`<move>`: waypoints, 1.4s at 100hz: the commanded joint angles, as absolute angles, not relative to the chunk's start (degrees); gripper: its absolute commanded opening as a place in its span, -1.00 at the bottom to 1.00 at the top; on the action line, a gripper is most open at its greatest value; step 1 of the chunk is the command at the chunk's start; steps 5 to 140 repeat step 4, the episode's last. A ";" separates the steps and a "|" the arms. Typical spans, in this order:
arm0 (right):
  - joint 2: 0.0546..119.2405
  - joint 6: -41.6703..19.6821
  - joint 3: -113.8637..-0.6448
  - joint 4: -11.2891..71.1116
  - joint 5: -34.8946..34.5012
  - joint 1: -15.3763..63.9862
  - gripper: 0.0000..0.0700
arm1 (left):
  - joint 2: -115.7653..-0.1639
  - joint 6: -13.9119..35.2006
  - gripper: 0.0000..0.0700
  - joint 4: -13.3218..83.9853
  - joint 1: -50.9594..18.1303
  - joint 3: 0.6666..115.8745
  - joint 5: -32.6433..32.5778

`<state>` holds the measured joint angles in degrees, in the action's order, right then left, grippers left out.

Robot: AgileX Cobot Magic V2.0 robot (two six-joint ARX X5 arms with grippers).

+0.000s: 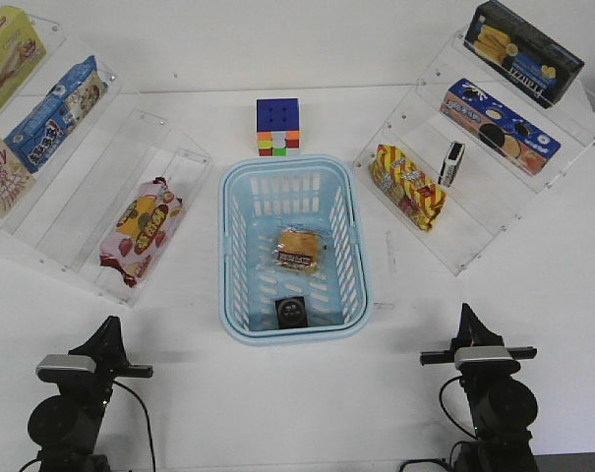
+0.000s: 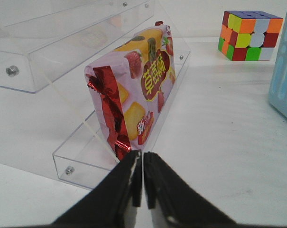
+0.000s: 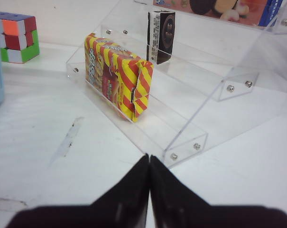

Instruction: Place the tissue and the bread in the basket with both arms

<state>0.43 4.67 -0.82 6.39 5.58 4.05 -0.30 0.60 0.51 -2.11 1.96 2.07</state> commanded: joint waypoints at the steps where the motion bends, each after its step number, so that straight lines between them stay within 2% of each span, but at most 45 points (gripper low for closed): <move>1: 0.36 4.14 -0.73 5.61 5.61 4.05 -0.99 | -0.19 0.51 -1.00 -0.10 -2.04 0.89 2.42; 140: 0.36 4.14 -0.73 5.61 5.61 4.05 -0.99 | -0.19 0.54 -1.00 -0.10 -2.04 0.89 2.39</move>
